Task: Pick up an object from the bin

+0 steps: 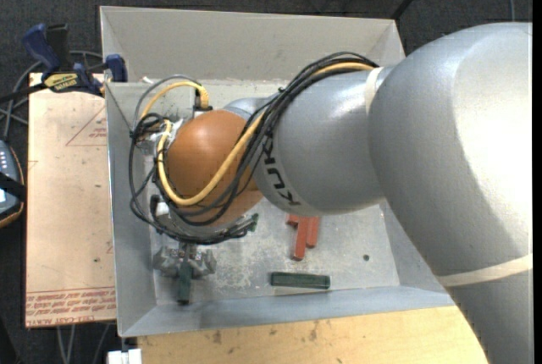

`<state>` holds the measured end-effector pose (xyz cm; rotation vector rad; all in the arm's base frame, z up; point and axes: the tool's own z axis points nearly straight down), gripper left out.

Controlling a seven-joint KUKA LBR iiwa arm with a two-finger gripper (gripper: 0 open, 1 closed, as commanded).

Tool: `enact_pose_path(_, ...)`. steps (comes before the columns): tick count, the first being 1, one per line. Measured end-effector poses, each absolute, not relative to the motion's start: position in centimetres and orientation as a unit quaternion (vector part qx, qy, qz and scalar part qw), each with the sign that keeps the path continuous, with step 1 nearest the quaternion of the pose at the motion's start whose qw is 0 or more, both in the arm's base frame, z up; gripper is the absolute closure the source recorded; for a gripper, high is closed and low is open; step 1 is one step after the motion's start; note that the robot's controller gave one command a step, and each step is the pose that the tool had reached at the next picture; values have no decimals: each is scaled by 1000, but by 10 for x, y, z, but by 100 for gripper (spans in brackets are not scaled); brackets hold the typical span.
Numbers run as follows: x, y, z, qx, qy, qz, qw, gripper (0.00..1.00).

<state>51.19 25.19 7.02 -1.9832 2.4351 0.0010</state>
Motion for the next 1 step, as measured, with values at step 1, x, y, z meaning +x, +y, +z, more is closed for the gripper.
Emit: enact_pose_path(1,498,248,232,-622,783,0,6,100)
